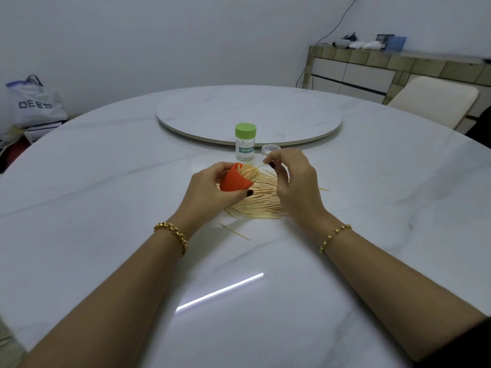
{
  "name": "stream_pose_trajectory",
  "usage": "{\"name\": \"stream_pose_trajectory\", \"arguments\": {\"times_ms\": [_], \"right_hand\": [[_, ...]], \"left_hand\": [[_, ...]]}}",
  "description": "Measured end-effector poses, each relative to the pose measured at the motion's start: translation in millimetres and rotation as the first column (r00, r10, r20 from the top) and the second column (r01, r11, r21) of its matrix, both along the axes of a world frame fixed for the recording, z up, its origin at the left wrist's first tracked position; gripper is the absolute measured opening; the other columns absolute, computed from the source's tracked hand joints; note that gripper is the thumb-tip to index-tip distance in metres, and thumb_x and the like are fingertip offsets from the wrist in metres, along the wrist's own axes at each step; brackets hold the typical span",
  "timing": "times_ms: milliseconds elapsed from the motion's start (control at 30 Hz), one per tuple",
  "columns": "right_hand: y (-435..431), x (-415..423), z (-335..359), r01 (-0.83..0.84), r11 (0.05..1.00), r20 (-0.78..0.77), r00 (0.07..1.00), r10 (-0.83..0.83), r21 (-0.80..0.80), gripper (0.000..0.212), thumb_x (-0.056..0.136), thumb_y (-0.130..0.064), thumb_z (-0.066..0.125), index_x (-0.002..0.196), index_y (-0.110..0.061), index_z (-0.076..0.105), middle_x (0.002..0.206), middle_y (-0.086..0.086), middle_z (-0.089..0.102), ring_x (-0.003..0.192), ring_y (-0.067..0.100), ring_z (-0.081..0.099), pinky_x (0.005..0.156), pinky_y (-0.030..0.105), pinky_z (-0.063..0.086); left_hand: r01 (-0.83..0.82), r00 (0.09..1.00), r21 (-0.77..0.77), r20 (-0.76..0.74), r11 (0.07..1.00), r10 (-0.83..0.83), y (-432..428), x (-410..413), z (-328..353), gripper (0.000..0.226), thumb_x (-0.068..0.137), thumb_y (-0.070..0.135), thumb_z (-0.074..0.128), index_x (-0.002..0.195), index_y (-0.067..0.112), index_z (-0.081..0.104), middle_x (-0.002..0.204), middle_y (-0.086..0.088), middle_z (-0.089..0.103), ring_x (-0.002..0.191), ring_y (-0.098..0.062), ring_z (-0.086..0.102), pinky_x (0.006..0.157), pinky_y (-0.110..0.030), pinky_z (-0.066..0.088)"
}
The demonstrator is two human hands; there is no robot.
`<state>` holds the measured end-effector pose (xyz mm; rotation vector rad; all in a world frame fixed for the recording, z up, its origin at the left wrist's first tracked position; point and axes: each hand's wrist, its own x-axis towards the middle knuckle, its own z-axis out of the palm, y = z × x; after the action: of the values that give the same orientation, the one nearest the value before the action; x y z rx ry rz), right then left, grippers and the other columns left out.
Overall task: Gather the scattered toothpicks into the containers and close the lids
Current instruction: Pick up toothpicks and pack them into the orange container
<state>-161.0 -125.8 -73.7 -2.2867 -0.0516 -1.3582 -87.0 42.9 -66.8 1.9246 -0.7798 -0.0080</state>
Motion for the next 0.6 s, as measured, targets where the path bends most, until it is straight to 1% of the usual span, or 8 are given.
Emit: {"name": "stream_pose_trajectory", "arguments": {"times_ms": [133, 200, 300, 367, 433, 467, 533, 600], "right_hand": [[2.9, 0.9, 0.0, -0.029, 0.991, -0.021, 0.999, 0.027, -0.132, 0.030, 0.080, 0.012, 0.045, 0.092, -0.005, 0.065, 0.091, 0.007, 0.064, 0.091, 0.021, 0.058, 0.080, 0.025, 0.047], [7.5, 1.0, -0.3, -0.057, 0.983, -0.029, 0.998, 0.053, -0.177, 0.030, 0.078, 0.013, 0.045, 0.092, -0.004, 0.066, 0.092, 0.009, 0.064, 0.091, 0.020, 0.057, 0.081, 0.020, 0.044], [11.0, 0.9, 0.2, -0.099, 0.979, -0.034, 0.995, 0.094, -0.177, 0.030, 0.079, 0.016, 0.049, 0.096, -0.003, 0.066, 0.094, 0.008, 0.066, 0.090, 0.018, 0.059, 0.082, 0.015, 0.043], [12.7, -0.8, 1.4, -0.113, 0.987, -0.023, 0.994, 0.111, -0.114, 0.030, 0.083, 0.014, 0.048, 0.102, -0.003, 0.065, 0.098, 0.007, 0.067, 0.090, 0.017, 0.061, 0.082, 0.016, 0.045], [16.1, -2.8, 4.0, -0.125, 0.991, -0.026, 0.992, 0.126, 0.036, 0.032, 0.087, 0.008, 0.044, 0.111, -0.003, 0.062, 0.106, 0.004, 0.067, 0.094, 0.012, 0.061, 0.084, 0.020, 0.048], [18.5, -3.6, 5.5, -0.133, 0.983, -0.050, 0.989, 0.140, 0.124, 0.034, 0.089, 0.004, 0.041, 0.116, -0.004, 0.060, 0.111, 0.003, 0.066, 0.099, 0.010, 0.060, 0.087, 0.021, 0.047], [24.4, -5.0, 6.8, -0.156, 0.953, -0.147, 0.969, 0.199, 0.258, 0.041, 0.092, -0.008, 0.038, 0.130, -0.008, 0.052, 0.124, 0.001, 0.061, 0.113, 0.007, 0.055, 0.096, 0.019, 0.043], [31.2, -6.3, 5.0, -0.177, 0.933, -0.257, 0.930, 0.263, 0.312, 0.048, 0.093, -0.019, 0.034, 0.140, -0.012, 0.044, 0.129, -0.002, 0.056, 0.117, 0.004, 0.050, 0.098, 0.014, 0.038]], "left_hand": [[0.003, 1.000, -0.004, 0.003, 1.000, -0.003, -0.3, -2.2, 0.7, 0.061, 0.068, 0.029, 0.084, 0.123, 0.020, 0.060, 0.115, 0.005, 0.064, 0.107, -0.009, 0.058, 0.072, -0.003, 0.044], [0.008, 1.000, -0.012, 0.007, 1.000, -0.008, -0.7, -4.0, 1.2, 0.057, 0.068, 0.028, 0.084, 0.119, 0.021, 0.061, 0.111, 0.006, 0.065, 0.105, -0.008, 0.059, 0.071, 0.000, 0.043], [0.012, 1.000, -0.015, 0.012, 1.000, -0.012, -1.0, -4.2, 1.4, 0.056, 0.068, 0.027, 0.085, 0.118, 0.021, 0.062, 0.111, 0.005, 0.066, 0.104, -0.008, 0.059, 0.073, 0.000, 0.043], [0.010, 1.000, -0.026, 0.009, 1.000, -0.010, -0.9, -4.2, 2.2, 0.056, 0.068, 0.026, 0.085, 0.118, 0.020, 0.062, 0.110, 0.005, 0.066, 0.103, -0.008, 0.060, 0.073, 0.000, 0.044], [0.008, 1.000, -0.034, 0.003, 0.999, -0.008, -0.3, -4.3, 3.0, 0.057, 0.068, 0.026, 0.085, 0.120, 0.019, 0.062, 0.111, 0.006, 0.066, 0.104, -0.007, 0.060, 0.074, -0.002, 0.045], [0.007, 1.000, -0.038, 0.000, 0.999, -0.007, 0.0, -4.5, 3.4, 0.058, 0.068, 0.026, 0.084, 0.121, 0.019, 0.062, 0.111, 0.007, 0.066, 0.103, -0.006, 0.060, 0.074, -0.002, 0.045], [0.001, 1.000, -0.052, -0.003, 0.999, -0.001, 0.5, -5.5, 4.9, 0.056, 0.068, 0.026, 0.084, 0.119, 0.019, 0.063, 0.107, 0.008, 0.067, 0.100, -0.004, 0.061, 0.074, -0.003, 0.045], [-0.003, 1.000, -0.062, -0.008, 0.998, 0.003, 1.1, -7.0, 6.7, 0.050, 0.069, 0.024, 0.083, 0.116, 0.020, 0.065, 0.101, 0.010, 0.068, 0.095, 0.001, 0.061, 0.073, -0.003, 0.045]]}}
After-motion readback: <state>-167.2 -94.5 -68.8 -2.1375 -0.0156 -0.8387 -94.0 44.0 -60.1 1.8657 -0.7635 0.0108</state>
